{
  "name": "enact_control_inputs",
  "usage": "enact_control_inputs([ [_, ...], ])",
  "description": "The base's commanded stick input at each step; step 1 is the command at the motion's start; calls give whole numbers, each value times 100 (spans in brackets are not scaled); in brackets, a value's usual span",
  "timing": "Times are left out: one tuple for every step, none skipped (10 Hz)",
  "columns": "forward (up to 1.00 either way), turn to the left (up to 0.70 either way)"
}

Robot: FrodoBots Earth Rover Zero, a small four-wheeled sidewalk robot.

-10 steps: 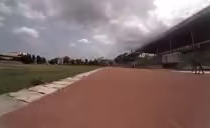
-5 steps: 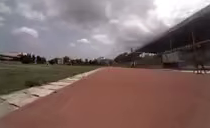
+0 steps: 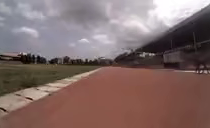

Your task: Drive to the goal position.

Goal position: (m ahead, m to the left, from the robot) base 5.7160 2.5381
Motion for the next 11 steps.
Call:
enact_control_inputs([
  [45, 0],
  [45, 0],
  [45, 0],
  [45, 0],
  [45, 0],
  [45, 0],
  [45, 0],
  [45, 0],
  [45, 0],
  [45, 0],
  [45, 0],
])
